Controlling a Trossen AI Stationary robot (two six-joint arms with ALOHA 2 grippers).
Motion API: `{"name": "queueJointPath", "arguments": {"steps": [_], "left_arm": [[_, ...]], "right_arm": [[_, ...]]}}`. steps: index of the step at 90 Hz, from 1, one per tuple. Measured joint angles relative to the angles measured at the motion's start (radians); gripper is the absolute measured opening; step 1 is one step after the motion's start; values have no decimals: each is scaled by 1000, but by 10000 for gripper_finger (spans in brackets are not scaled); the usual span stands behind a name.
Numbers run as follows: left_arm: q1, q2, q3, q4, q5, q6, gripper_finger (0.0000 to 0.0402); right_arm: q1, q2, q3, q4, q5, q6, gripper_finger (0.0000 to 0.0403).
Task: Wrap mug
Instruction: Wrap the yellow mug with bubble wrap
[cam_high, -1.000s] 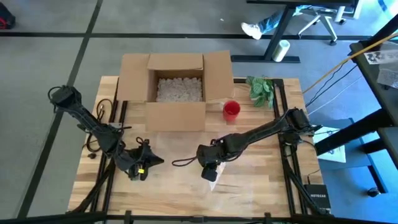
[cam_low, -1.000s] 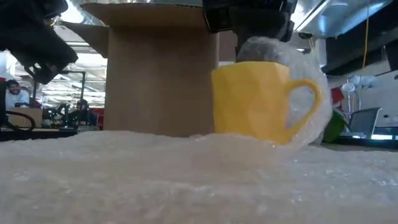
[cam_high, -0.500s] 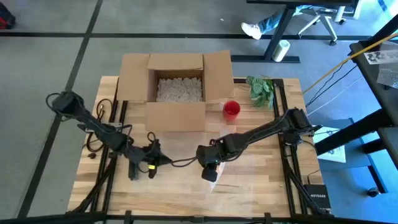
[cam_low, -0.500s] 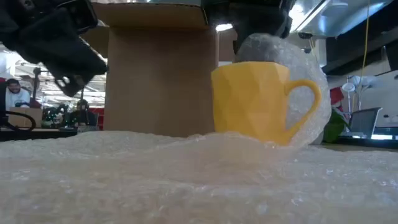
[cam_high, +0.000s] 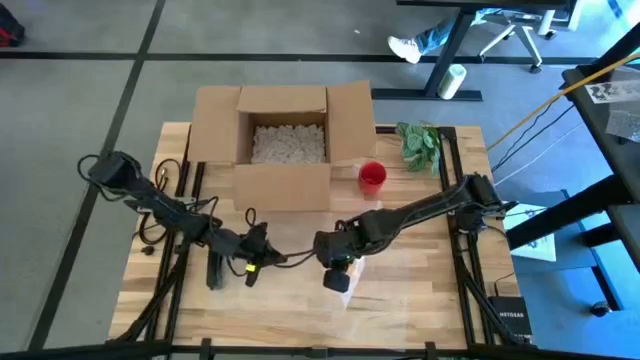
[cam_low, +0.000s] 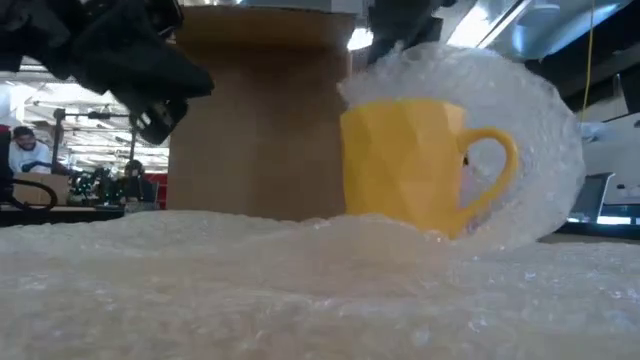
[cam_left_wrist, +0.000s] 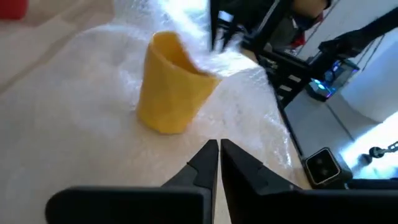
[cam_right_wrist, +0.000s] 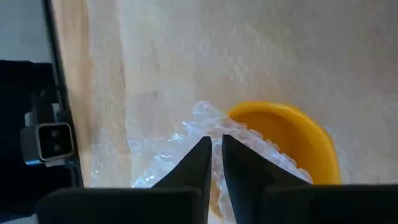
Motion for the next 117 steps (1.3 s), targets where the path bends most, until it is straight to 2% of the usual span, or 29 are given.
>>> {"name": "queueJointPath", "arguments": {"steps": [25, 47, 62, 78, 117], "left_arm": [[12, 124, 160, -2, 10, 152, 0], [69, 265, 278, -14, 76, 160, 0], [85, 339, 352, -20, 86, 175, 0], [99, 355, 404, -70, 88, 199, 0], [122, 355, 404, -125, 88, 156, 0]], "right_arm": [[0, 13, 0, -5, 35, 0, 1], [-1, 46, -1, 0, 59, -15, 0], [-1, 51, -1, 10, 75, -18, 0], [-1, 51, -1, 39, 75, -19, 0], [-1, 51, -1, 74, 79, -20, 0]]}}
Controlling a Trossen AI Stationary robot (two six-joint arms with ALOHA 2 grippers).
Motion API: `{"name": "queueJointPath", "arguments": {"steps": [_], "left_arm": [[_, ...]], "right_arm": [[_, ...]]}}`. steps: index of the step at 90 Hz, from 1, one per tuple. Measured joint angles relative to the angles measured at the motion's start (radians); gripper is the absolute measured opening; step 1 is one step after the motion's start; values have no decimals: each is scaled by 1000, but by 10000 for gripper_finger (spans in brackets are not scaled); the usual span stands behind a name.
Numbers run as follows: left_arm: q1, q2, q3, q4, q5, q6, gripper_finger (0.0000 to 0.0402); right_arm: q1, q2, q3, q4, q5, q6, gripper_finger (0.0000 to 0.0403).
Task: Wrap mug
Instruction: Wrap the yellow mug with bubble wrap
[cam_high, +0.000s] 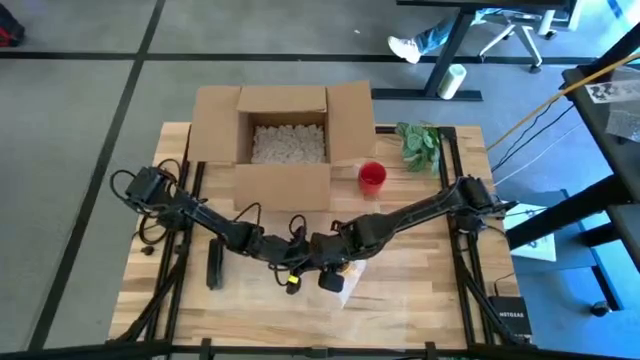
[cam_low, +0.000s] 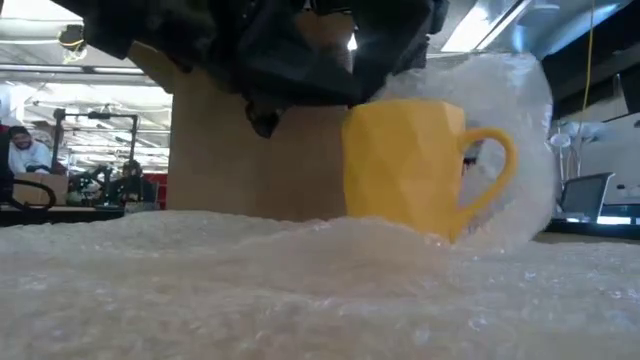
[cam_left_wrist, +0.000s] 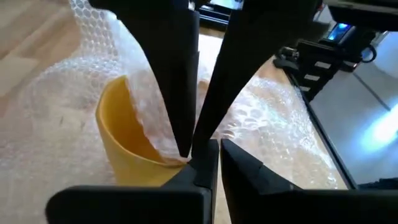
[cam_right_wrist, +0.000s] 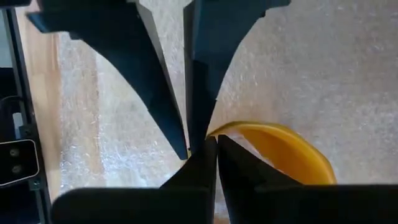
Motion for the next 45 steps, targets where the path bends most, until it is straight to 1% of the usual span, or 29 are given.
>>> {"name": "queueJointPath", "arguments": {"steps": [15, 20, 38, 45], "left_arm": [[8, 0, 0, 0, 0, 0, 0], [13, 0, -1, 0, 0, 0, 0], [19, 0, -1, 1, -6, -3, 0], [19, 0, -1, 1, -6, -3, 0]], "right_arm": [[0, 0, 0, -2, 8, 0, 0], [0, -6, 0, -8, 24, 0, 0], [0, -76, 1, -45, 160, 10, 0], [0, -114, 1, -89, 224, 31, 0]]}}
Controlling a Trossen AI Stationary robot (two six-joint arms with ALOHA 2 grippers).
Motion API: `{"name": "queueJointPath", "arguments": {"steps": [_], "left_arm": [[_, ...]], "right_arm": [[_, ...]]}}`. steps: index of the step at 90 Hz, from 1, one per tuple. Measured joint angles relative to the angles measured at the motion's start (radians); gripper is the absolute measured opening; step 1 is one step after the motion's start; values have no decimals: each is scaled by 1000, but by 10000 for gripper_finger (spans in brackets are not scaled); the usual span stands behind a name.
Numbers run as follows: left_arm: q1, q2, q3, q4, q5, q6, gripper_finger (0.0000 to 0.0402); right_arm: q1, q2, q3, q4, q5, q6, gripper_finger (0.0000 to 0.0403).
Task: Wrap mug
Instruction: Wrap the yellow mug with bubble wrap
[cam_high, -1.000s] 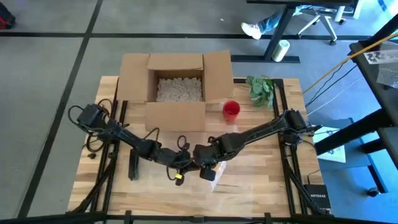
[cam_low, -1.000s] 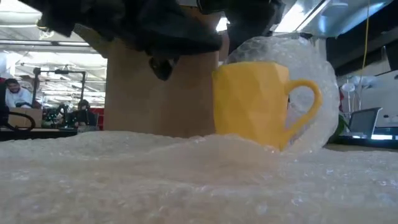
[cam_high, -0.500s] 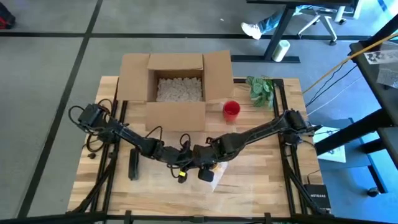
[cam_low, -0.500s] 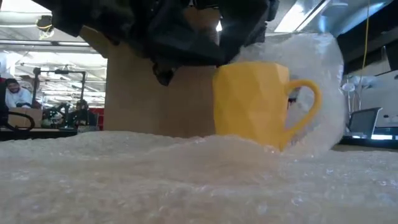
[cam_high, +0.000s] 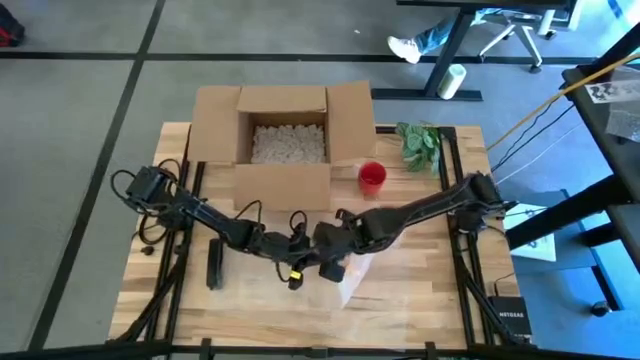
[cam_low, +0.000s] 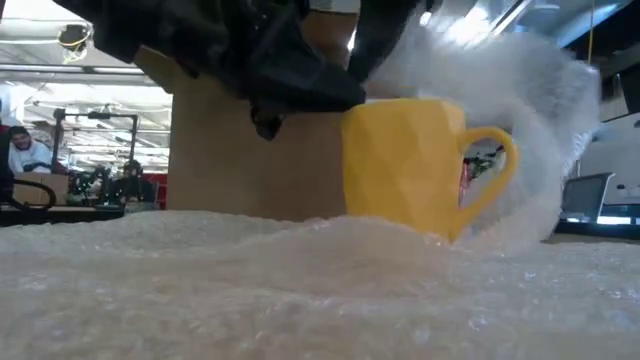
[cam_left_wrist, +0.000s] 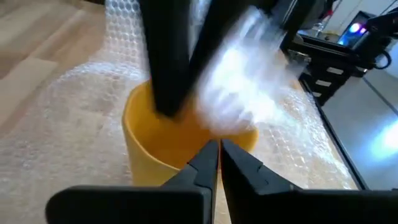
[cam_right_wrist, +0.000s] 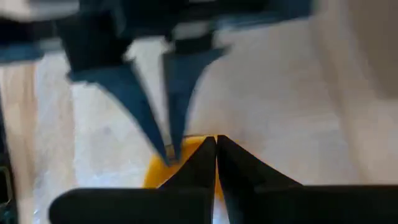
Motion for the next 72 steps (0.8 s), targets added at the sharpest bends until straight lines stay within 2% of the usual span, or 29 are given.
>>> {"name": "queueJointPath", "arguments": {"steps": [18, 31, 40, 58, 65, 72], "left_arm": [[0, 0, 0, 0, 3, -3, 0], [-4, 0, 0, -8, 3, -3, 0], [-8, 0, 0, -15, 3, -7, 0], [-25, 0, 0, -19, 2, -8, 0], [-33, 0, 0, -21, 4, -9, 0], [-41, 0, 0, -22, 20, -7, 0]], "right_arm": [[1, -93, 1, -245, 125, 159, 0], [30, -103, -1, -493, 161, 341, 0], [79, -106, -38, -567, 151, 435, 0], [231, -106, -222, -521, 52, 621, 0], [311, -119, -335, -414, 15, 728, 0], [393, -166, -457, -230, 9, 845, 0]]}}
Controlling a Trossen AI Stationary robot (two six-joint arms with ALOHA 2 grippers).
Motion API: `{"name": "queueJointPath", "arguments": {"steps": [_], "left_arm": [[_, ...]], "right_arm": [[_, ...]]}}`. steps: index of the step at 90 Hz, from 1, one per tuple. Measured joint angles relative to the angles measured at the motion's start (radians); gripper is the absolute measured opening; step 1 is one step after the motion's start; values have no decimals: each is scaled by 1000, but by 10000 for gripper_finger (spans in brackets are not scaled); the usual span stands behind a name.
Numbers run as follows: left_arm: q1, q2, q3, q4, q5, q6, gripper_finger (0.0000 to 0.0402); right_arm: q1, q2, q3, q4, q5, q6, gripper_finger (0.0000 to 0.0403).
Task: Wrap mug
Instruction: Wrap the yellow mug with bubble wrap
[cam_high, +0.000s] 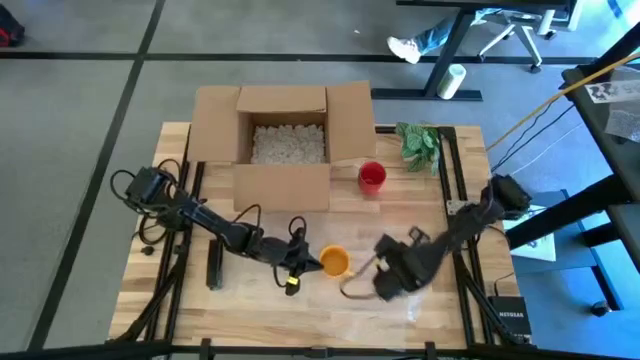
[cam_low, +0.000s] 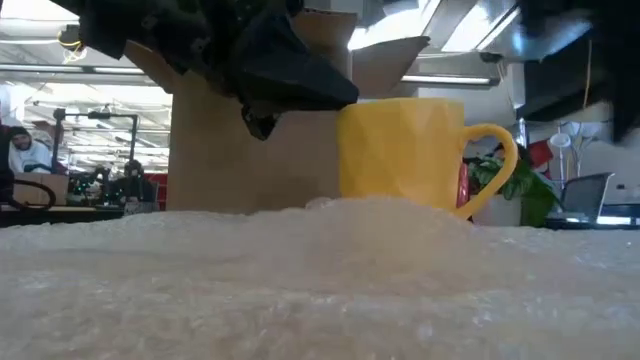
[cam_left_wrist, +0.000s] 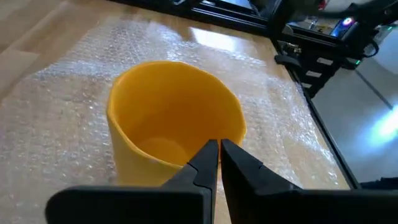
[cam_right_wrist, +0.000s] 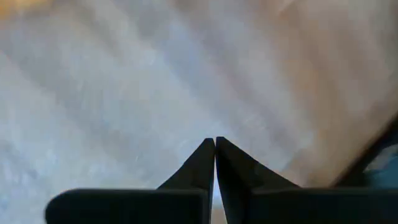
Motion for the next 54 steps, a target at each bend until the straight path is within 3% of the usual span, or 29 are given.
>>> {"name": "queueJointPath", "arguments": {"steps": [17, 36, 54], "left_arm": [[-13, 0, 0, -2, 14, 2, 0], [-8, 0, 0, -1, 37, -8, 0], [26, -1, 16, 6, 41, -18, 0]], "right_arm": [[191, -158, -234, 270, 72, 237, 0], [330, -381, -404, 277, 135, 301, 0], [340, -521, -539, 258, 170, 305, 0]]}}
